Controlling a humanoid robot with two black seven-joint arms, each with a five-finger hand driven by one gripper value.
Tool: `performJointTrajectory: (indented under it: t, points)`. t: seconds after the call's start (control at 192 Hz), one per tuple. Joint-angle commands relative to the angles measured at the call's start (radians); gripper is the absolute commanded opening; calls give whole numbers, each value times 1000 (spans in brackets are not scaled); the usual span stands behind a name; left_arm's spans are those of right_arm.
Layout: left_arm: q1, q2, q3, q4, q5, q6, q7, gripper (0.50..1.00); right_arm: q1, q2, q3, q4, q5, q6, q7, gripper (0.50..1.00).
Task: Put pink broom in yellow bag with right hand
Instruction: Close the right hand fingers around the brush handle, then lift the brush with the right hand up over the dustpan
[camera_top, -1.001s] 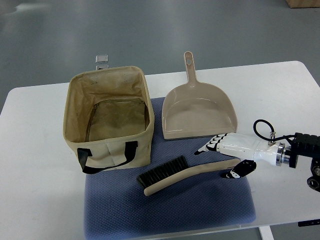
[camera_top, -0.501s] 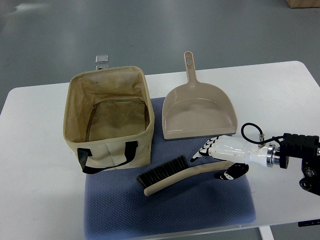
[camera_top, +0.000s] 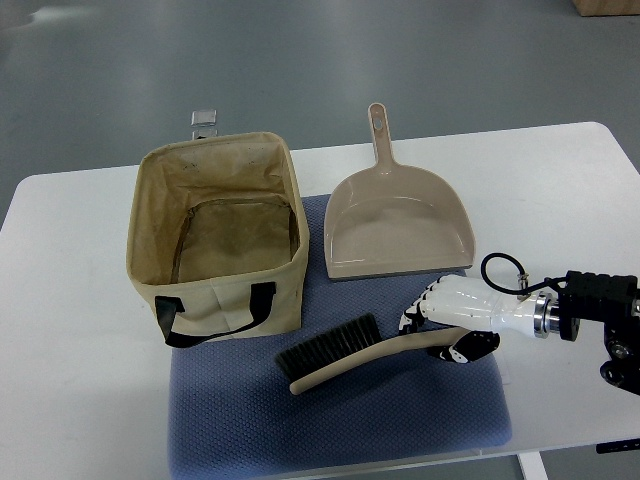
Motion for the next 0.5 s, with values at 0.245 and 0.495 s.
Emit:
performJointTrajectory:
  t: [0.245,0.495]
  points:
    - [0,0,0,0,-1,0,0,1000,16,-5,-2,-4,-8,-61,-1,500]
    - [0,0,0,0,0,0,0,1000,88,-60,16,-5,8,-142,2,500]
